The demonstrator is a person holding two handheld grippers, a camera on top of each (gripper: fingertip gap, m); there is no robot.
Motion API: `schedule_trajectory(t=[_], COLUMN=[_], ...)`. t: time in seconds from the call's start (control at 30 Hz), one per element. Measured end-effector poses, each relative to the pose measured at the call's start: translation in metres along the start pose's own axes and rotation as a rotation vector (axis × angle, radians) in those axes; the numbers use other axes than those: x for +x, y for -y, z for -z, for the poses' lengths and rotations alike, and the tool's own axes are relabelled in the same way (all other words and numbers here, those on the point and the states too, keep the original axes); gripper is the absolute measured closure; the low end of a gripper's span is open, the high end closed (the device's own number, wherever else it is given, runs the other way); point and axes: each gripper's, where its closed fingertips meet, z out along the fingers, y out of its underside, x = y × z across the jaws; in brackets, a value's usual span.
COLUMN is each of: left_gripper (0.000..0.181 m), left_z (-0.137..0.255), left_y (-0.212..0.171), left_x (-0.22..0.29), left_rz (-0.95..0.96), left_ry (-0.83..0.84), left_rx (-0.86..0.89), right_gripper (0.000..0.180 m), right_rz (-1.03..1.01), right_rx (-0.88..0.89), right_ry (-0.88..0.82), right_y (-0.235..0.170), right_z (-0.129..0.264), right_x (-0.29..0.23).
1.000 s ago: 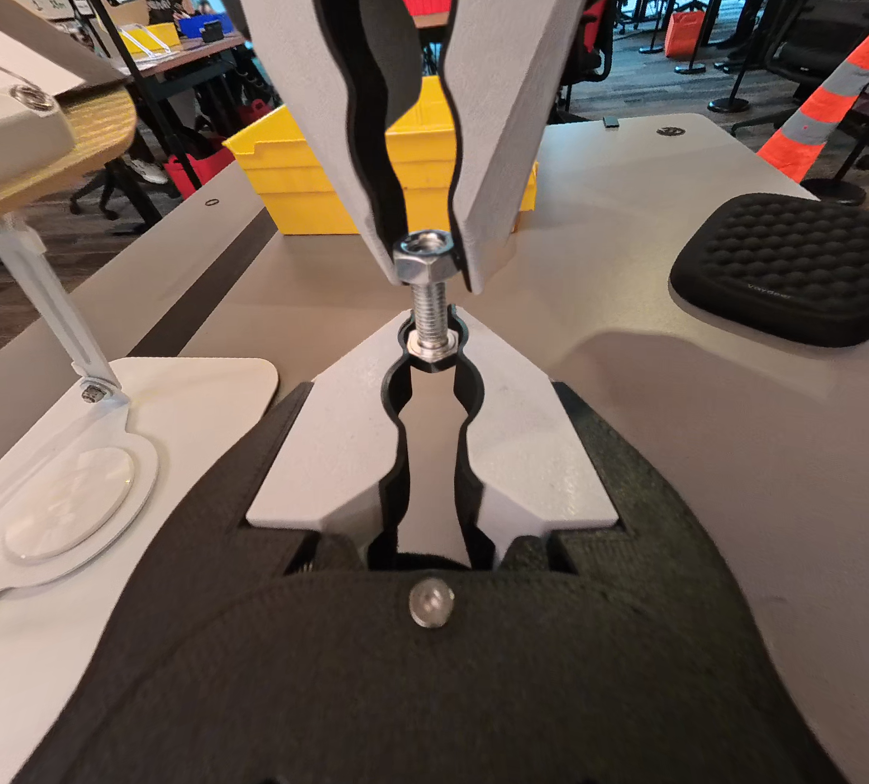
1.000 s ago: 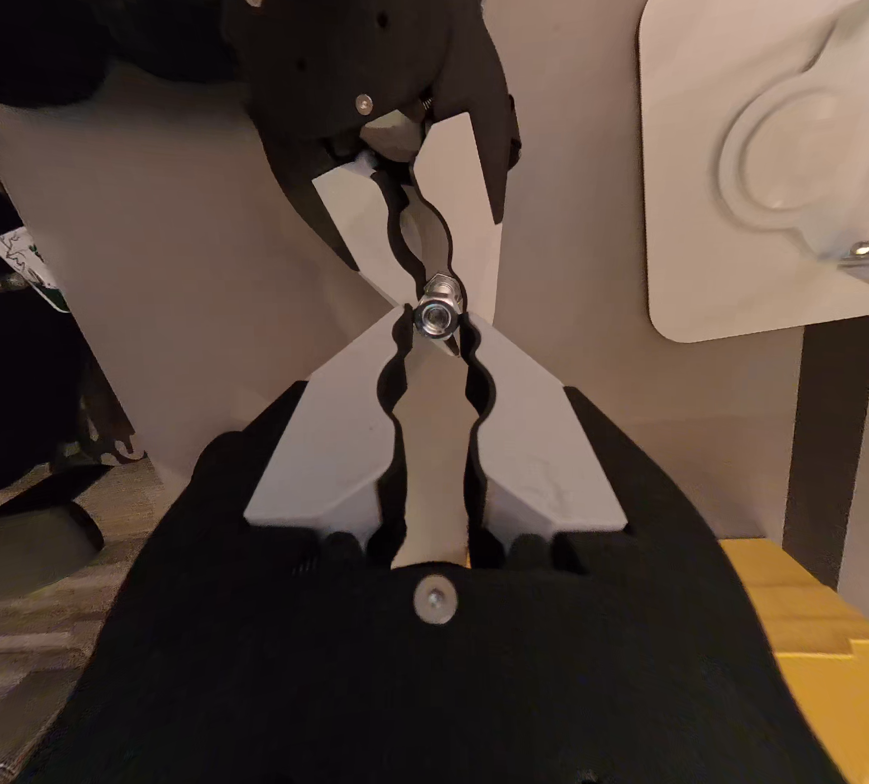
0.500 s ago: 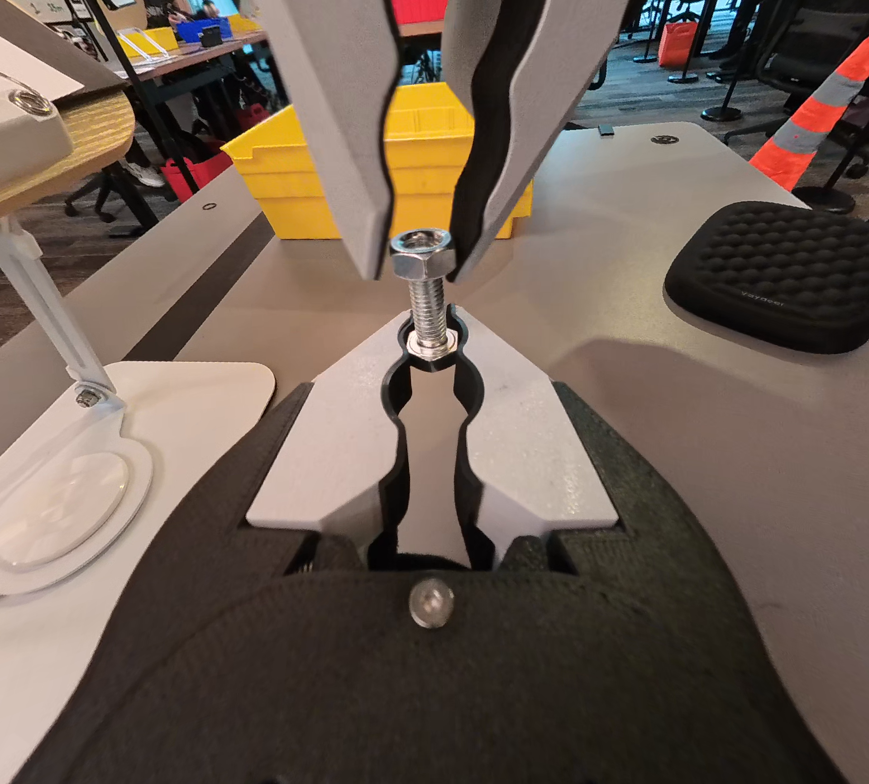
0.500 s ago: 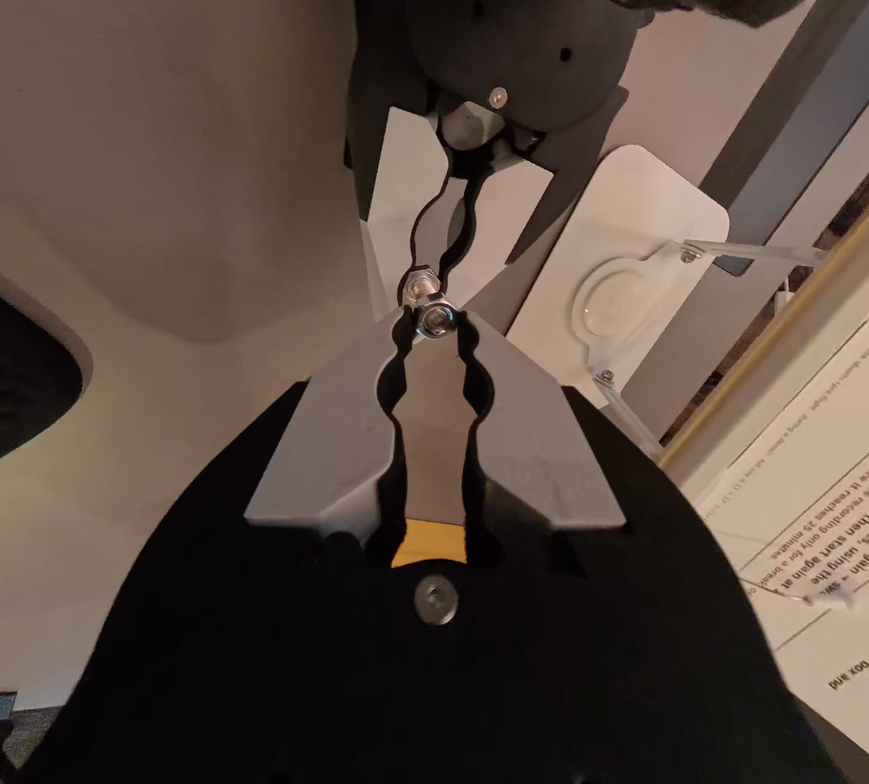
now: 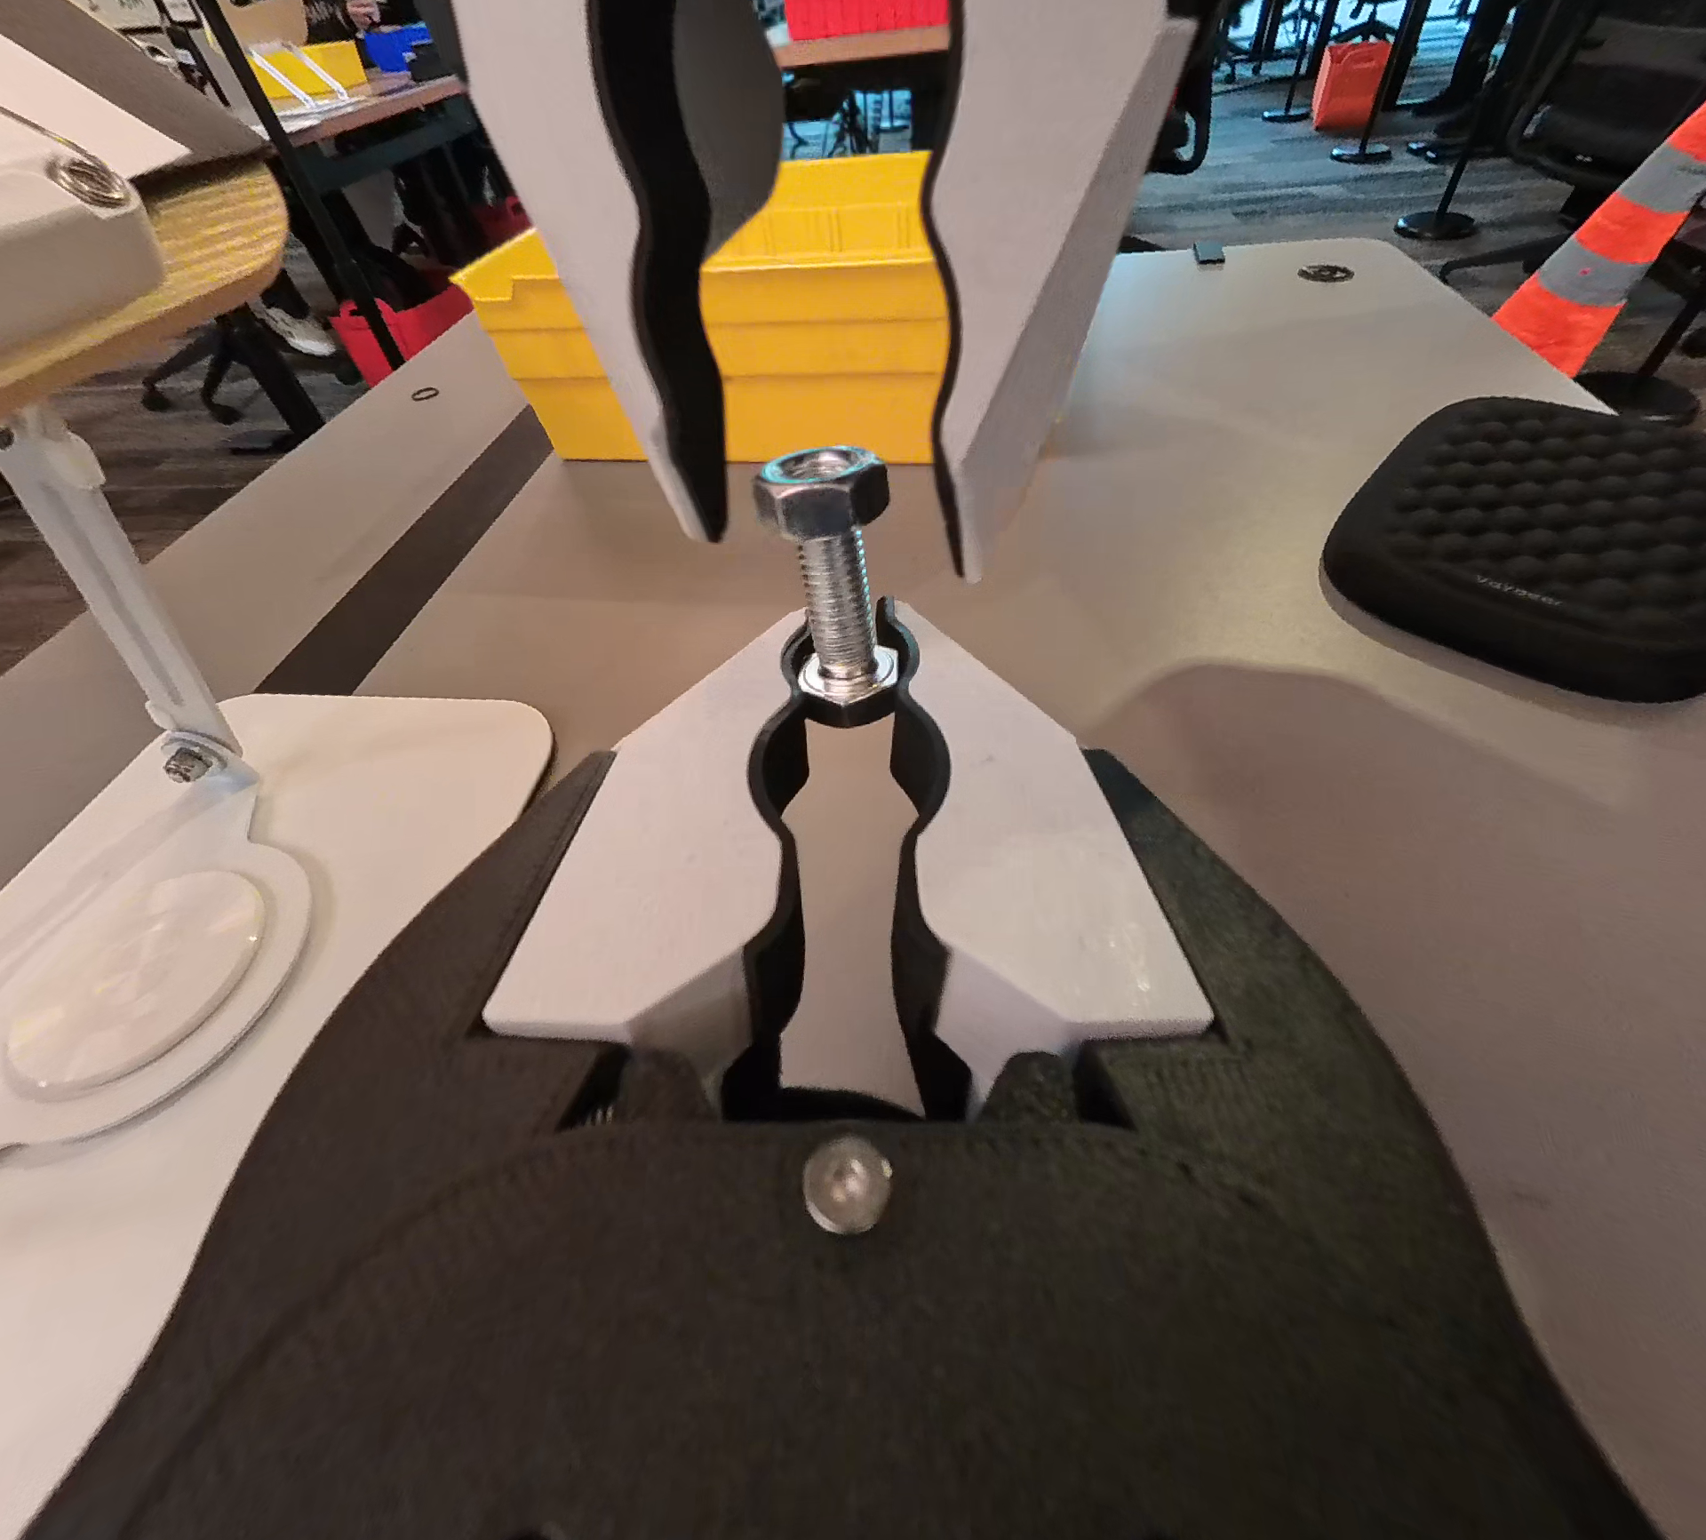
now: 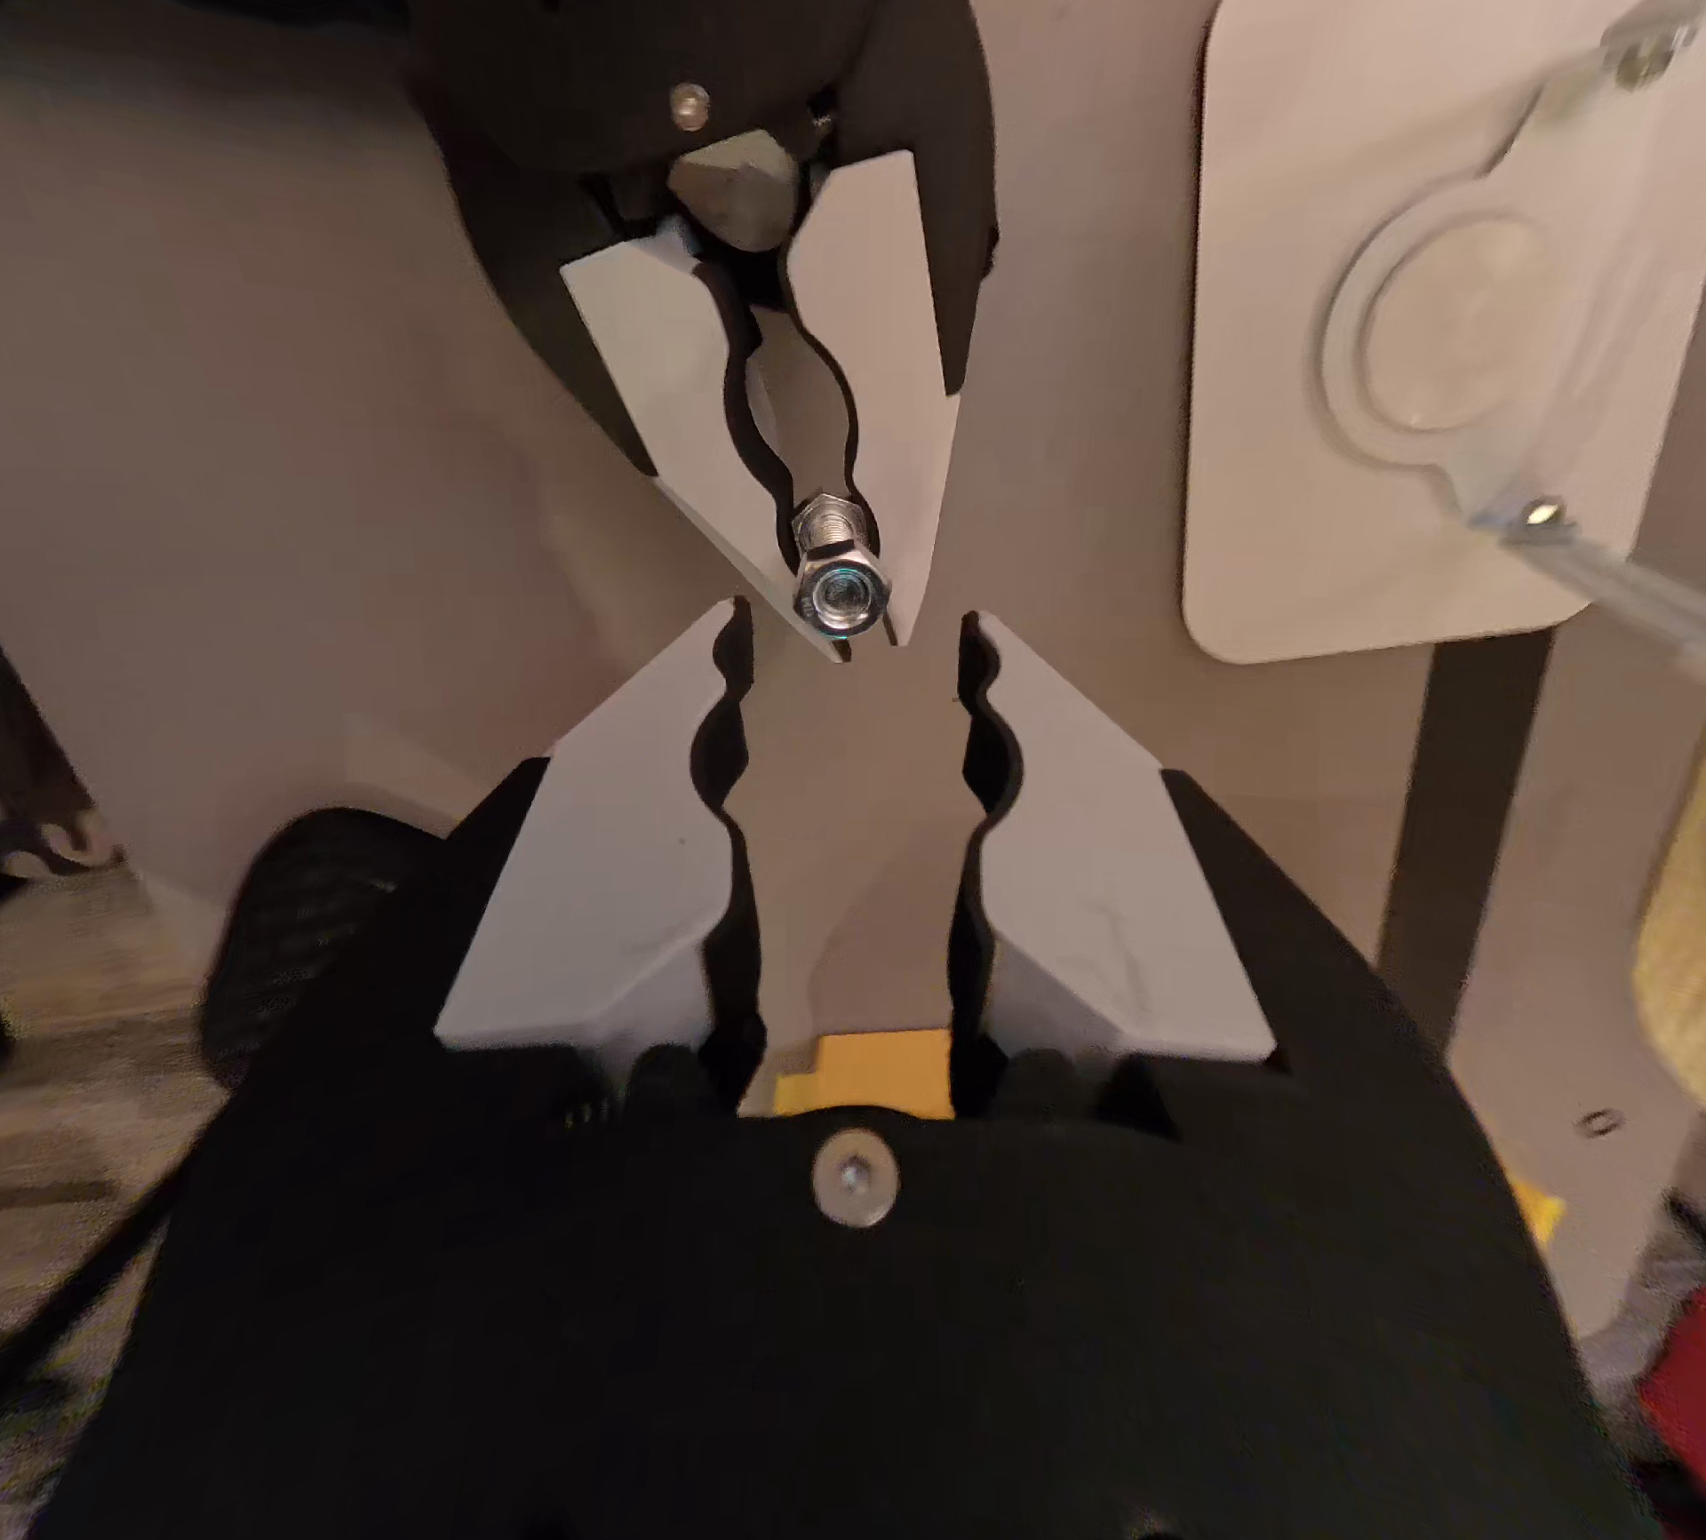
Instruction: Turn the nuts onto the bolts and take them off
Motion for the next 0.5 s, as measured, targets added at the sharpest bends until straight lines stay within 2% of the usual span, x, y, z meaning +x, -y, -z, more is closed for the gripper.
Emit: schedule_trajectory(t=[0.03,0.1,0.27,0.4,0.5], left_gripper=[0.17,0.171,0.171,0.171,0.171], left_z=[0.0002,0.0,-0.001,-0.0008,-0.0014], left_y=[-0.0008,-0.0023,-0.0019,-0.0015,-0.0027], left_x=[-0.0002,-0.0004,0.0014,0.0018,0.0015], left_rz=[-0.001,0.0,-0.002,-0.005,-0.006], left_ry=[0.001,0.0,-0.007,-0.008,-0.006], left_rx=[-0.003,-0.007,-0.007,-0.006,-0.011], right_gripper=[0.136,0.138,0.152,0.162,0.163], right_rz=[0.053,0.191,0.566,0.672,0.634], right_rx=[0.016,0.062,0.029,0.028,0.017], right_ry=[-0.011,-0.055,-0.162,-0.164,-0.149], right_y=[0.002,0.0096,0.0095,0.0117,0.0102], right_z=[0.0022,0.0078,0.009,0.0063,0.0053], right_x=[0.001,0.0028,0.0025,-0.003,-0.002])
